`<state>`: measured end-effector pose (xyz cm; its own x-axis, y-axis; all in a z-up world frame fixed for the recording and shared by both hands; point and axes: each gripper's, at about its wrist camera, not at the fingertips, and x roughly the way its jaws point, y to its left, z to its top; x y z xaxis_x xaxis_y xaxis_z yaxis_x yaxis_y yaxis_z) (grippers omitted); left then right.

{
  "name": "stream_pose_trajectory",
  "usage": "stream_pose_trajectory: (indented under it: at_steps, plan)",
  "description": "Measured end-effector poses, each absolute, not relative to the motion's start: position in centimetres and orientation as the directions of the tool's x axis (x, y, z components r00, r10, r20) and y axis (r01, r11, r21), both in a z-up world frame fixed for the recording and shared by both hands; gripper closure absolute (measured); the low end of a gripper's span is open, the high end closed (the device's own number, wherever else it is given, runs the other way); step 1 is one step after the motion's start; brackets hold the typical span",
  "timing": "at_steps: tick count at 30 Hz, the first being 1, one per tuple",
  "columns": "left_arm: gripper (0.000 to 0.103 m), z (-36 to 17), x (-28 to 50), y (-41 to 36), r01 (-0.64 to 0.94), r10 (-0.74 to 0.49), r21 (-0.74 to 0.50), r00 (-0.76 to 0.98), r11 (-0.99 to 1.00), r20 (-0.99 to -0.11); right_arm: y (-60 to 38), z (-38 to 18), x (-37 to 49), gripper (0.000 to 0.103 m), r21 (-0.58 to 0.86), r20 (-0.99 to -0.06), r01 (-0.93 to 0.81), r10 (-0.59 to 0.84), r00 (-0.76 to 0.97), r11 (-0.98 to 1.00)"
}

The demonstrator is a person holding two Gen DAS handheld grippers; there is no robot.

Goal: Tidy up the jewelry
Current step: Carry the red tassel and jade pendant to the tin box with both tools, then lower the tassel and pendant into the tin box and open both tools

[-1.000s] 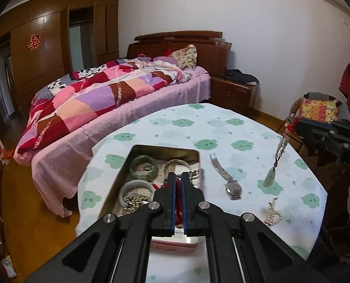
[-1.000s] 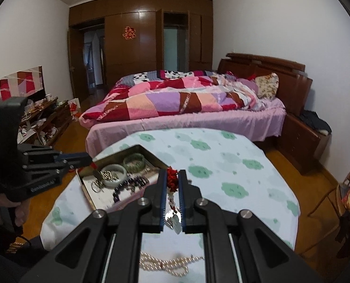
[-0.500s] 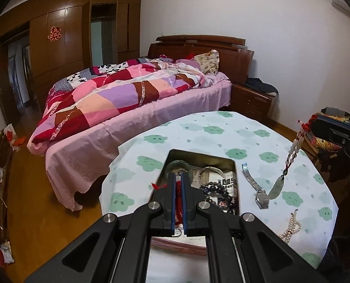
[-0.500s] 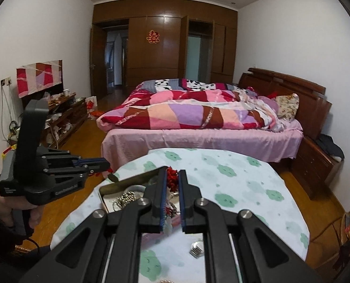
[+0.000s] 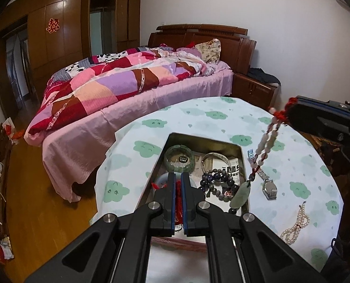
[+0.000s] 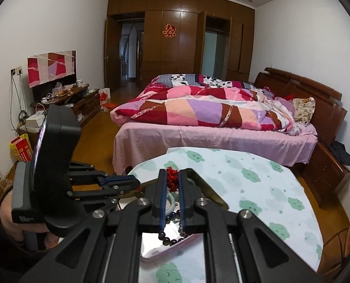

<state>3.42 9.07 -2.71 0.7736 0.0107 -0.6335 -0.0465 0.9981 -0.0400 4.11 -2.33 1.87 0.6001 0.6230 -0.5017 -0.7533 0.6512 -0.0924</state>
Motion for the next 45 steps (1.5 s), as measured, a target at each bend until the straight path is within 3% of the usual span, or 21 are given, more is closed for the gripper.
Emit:
stream_pose_trajectory:
  at_steps: [31,37,38,39,41,42,44,45]
  plan:
    - [0.099,-7.0,5.4,9.5,-0.060,0.013,-0.041,0.697,0.997,-0.717,-0.3,-4.5,5.9,0.092,-0.021,-0.649,-0.758,0.568,0.507,0.652]
    - [0.098,-7.4,5.7,9.2,-0.055,0.016,-0.030,0.691,0.998,-0.723,-0.6,-6.0,6.5,0.086,-0.001,-0.682,-0.752,0.549,0.482,0.659]
    - [0.096,-7.4,5.7,9.2,-0.060,0.024,-0.024,0.689,0.998,-0.724,-0.7,-6.1,6.6,0.080,-0.003,-0.683,-0.750,0.546,0.485,0.662]
    - [0.095,-7.5,5.7,9.3,-0.062,0.025,-0.025,0.688,0.998,-0.725,-0.9,-6.2,6.6,0.067,0.000,-0.684,-0.747,0.545,0.485,0.665]
    - [0.079,-7.6,5.7,9.4,-0.066,0.024,-0.029,0.685,0.997,-0.728,-1.4,-6.2,6.8,0.051,0.013,-0.680,-0.738,0.547,0.488,0.674]
    - [0.073,-7.5,5.7,9.4,-0.072,0.031,-0.025,0.689,0.997,-0.724,-1.5,-6.1,6.8,0.051,0.014,-0.676,-0.734,0.547,0.493,0.679]
    - [0.046,-7.3,5.5,9.5,-0.087,0.048,-0.018,0.698,0.996,-0.715,-1.7,-6.0,6.8,0.050,0.006,-0.675,-0.727,0.539,0.504,0.687]
    - [0.044,-7.0,5.4,9.5,-0.090,0.051,-0.018,0.708,0.996,-0.704,-2.0,-5.9,6.8,0.047,0.005,-0.673,-0.721,0.536,0.510,0.693]
